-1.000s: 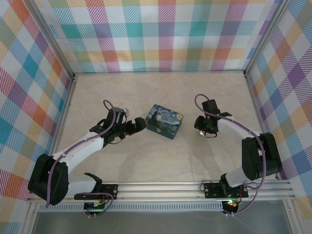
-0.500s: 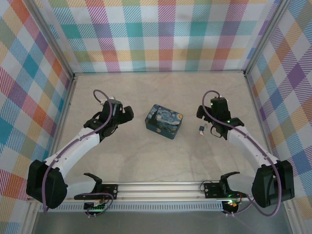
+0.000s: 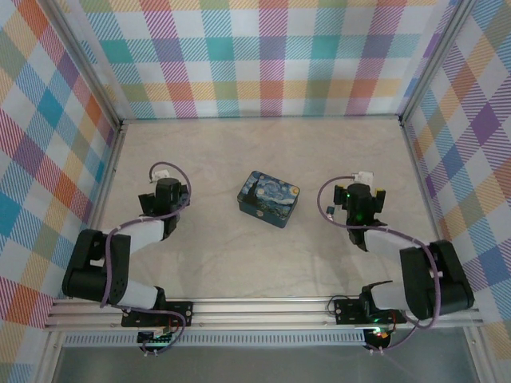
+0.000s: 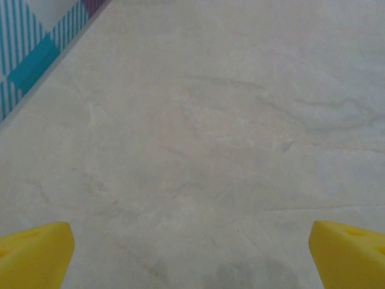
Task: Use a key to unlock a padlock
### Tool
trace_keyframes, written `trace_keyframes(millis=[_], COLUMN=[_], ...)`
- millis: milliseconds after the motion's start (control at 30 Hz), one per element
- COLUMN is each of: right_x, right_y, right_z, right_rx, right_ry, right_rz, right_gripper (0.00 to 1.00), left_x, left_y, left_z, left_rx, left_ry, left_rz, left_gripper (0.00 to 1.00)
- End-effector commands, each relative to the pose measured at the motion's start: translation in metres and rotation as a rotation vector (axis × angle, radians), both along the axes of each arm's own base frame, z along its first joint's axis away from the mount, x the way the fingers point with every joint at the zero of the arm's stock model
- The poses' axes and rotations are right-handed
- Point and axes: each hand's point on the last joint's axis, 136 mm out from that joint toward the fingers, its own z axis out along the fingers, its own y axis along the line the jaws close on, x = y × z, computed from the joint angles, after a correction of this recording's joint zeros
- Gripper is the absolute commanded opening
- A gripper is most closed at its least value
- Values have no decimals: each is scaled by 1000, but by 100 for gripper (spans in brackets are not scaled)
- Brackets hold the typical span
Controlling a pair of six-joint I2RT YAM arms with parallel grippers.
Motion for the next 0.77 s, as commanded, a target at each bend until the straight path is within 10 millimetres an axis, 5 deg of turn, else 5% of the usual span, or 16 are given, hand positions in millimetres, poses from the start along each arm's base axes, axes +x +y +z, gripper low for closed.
trace_keyframes(millis=[0,167,267,400,733], right_x=[19,20,29,35,37], right_y=[6,14,1,19,18], right_z=[17,-5,-9,-7,-10], right_rx=[39,164,182,159,214], right_ry=[-173,-164,-109,-102,-68], right_rz=[76,250,166,262,298], right_gripper=[100,100,100,100,100], left_x=[18,22,23,22,22], left_y=[-13,-25,-24,-24,-24], left_z=[16,-2,-1,-2,-2], left_rx=[-9,-89,-88,-87,-88], left_ry=[-199,-165,-172,-166,-163], left_rz=[-97,-223,-220,-216,-219], left_gripper=[100,100,100,100,100])
